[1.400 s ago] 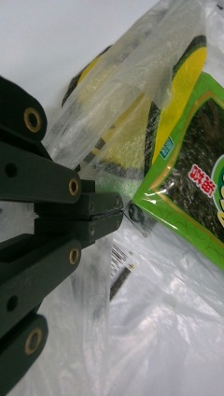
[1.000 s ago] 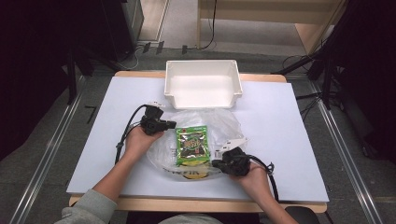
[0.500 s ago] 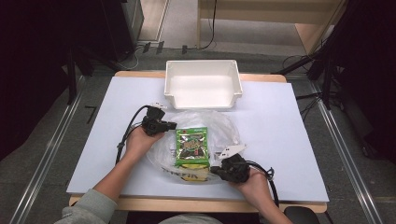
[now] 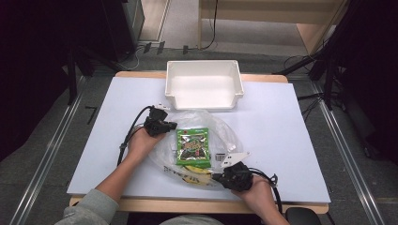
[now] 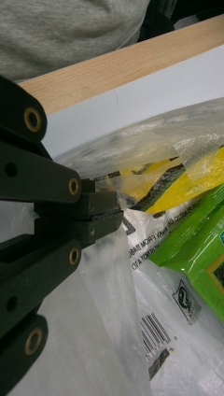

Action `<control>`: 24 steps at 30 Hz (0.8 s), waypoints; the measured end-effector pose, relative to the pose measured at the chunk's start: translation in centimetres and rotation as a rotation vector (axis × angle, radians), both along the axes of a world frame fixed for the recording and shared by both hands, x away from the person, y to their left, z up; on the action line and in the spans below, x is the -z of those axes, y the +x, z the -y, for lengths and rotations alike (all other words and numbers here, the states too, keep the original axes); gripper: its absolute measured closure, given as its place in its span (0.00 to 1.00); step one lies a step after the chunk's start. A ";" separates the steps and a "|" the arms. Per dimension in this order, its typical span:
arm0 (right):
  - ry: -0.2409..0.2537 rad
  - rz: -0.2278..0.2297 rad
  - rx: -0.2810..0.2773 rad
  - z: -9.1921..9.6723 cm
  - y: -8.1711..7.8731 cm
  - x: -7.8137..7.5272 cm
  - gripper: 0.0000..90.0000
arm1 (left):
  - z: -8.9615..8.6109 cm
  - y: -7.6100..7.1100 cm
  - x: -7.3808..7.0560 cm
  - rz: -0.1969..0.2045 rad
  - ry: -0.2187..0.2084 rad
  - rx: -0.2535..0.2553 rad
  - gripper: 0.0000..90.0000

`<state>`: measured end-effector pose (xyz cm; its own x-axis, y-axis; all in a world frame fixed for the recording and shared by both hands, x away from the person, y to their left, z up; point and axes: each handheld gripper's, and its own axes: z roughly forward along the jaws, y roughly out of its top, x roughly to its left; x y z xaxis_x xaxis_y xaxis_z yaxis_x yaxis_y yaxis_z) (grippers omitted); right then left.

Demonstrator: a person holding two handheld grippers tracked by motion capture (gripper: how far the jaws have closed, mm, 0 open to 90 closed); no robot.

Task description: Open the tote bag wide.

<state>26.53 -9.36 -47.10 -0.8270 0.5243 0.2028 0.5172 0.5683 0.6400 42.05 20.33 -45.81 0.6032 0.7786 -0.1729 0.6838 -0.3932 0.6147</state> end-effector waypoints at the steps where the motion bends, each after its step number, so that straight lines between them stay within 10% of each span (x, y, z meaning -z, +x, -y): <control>1: 0.005 -0.010 0.005 0.0 0.1 0.0 1.00 | 0.0 0.0 -0.1 0.000 0.003 0.000 1.00; 24: 0.090 0.064 0.080 1.0 1.9 -3.7 0.79 | 0.0 -3.6 -6.7 0.057 -0.155 0.106 0.77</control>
<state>28.44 -10.41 -43.35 -0.7959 0.5713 0.2003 0.5151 0.4651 0.7199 38.43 20.36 -39.09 0.6925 0.6769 -0.2493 0.6059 -0.3584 0.7102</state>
